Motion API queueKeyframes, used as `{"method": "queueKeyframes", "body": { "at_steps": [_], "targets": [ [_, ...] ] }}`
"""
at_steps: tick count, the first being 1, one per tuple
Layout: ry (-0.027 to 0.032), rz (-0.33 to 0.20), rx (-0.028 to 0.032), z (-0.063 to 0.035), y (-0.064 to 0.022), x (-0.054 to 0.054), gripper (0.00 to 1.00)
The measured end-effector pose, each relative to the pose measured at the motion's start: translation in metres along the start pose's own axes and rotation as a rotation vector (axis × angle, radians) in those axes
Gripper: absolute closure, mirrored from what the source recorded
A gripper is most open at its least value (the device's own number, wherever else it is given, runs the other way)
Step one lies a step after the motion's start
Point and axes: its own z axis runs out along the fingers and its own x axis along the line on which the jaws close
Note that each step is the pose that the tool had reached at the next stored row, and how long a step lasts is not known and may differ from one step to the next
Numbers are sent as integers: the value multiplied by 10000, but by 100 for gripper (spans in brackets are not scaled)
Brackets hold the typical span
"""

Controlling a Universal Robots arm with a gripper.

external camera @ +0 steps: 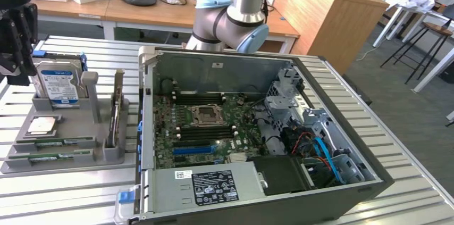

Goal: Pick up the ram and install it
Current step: 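Pick up the ram and move it above insertion slot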

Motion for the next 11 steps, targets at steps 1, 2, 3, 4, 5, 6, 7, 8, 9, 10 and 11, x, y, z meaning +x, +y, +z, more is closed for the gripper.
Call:
{"method": "queueKeyframes", "body": {
  "at_steps": [1,2,3,4,5,6,7,8,9,10,11],
  "targets": [
    [0,-6,8,1,0,0,70],
    [-3,-17,33,4,-1,1,70],
    [-6,-30,70,9,-2,1,70],
    [-8,-44,109,15,-1,0,70],
    [-9,-58,145,21,-1,0,70],
    [-9,-72,172,27,-2,1,70],
    [-7,-84,187,31,-2,1,70],
    [-7,-91,190,32,-2,1,70],
    [-7,-91,190,32,-1,1,70],
    [-8,-91,192,33,-1,1,70],
    [-9,-91,193,34,-1,1,70]
  ]
}}
